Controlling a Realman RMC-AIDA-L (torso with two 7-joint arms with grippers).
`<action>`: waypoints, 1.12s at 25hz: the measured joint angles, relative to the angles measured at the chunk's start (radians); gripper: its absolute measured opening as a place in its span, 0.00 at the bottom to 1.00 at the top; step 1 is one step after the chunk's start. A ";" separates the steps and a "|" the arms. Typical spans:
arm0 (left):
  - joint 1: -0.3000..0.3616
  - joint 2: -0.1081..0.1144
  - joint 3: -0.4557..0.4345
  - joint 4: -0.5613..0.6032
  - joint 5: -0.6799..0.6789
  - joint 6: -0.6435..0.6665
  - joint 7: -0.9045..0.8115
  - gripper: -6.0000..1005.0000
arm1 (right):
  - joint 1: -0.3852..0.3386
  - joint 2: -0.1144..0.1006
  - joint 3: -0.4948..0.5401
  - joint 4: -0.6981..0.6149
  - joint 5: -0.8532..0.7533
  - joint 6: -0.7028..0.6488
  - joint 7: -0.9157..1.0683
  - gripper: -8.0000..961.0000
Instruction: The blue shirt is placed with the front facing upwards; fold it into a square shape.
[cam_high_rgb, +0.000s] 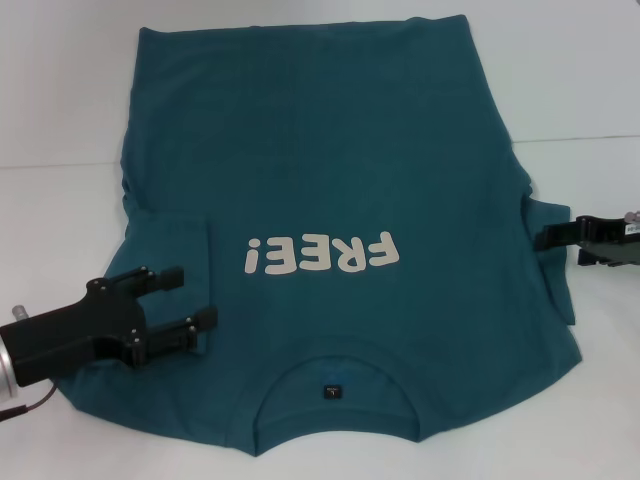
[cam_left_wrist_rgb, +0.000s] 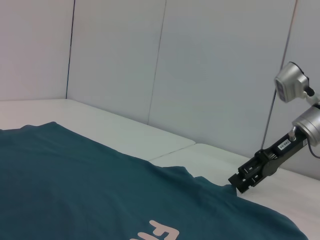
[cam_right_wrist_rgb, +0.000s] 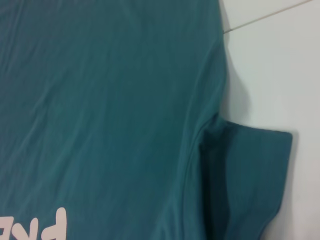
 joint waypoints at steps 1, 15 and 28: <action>0.000 0.000 0.000 0.000 0.000 -0.001 0.000 0.76 | 0.004 0.001 0.000 0.009 0.000 0.007 -0.003 0.85; -0.001 0.000 0.000 0.000 0.000 -0.003 0.000 0.76 | 0.016 0.010 -0.003 0.054 0.000 0.065 -0.052 0.69; 0.002 0.000 -0.002 0.002 0.000 0.004 -0.004 0.76 | 0.002 0.004 -0.003 0.046 0.006 0.060 -0.108 0.04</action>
